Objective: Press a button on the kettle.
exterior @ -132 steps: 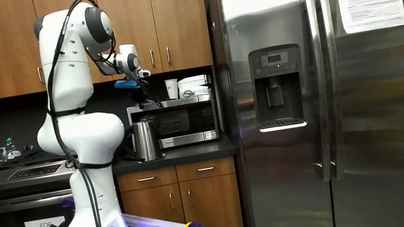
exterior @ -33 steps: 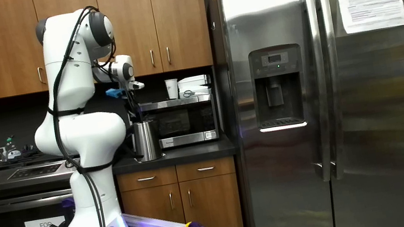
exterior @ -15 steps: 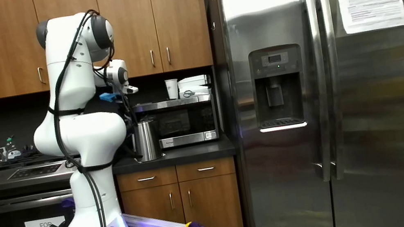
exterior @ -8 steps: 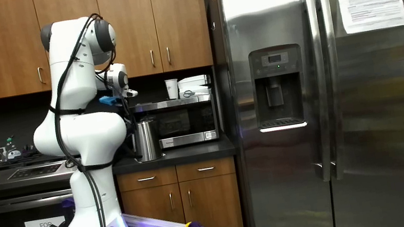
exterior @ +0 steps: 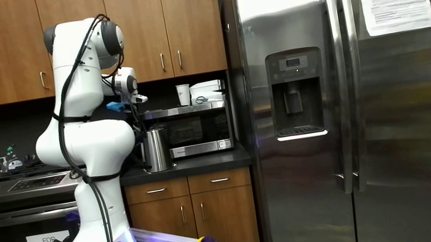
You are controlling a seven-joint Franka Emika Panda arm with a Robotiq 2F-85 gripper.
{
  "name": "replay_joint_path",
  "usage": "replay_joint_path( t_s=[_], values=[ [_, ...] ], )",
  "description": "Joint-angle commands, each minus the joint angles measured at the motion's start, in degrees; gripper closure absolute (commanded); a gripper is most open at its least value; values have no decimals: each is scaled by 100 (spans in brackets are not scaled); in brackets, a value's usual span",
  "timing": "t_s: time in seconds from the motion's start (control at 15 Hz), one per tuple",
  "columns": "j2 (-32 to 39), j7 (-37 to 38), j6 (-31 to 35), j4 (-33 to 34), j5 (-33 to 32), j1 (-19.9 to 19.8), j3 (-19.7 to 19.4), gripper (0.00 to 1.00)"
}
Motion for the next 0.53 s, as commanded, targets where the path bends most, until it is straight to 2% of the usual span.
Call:
replay_joint_path(
  t_s=[0.0,0.47],
  values=[
    [-87,-74,-31,-51,85,-7,-36,100],
    [-43,-210,-118,-58,122,8,-10,100]
  ],
)
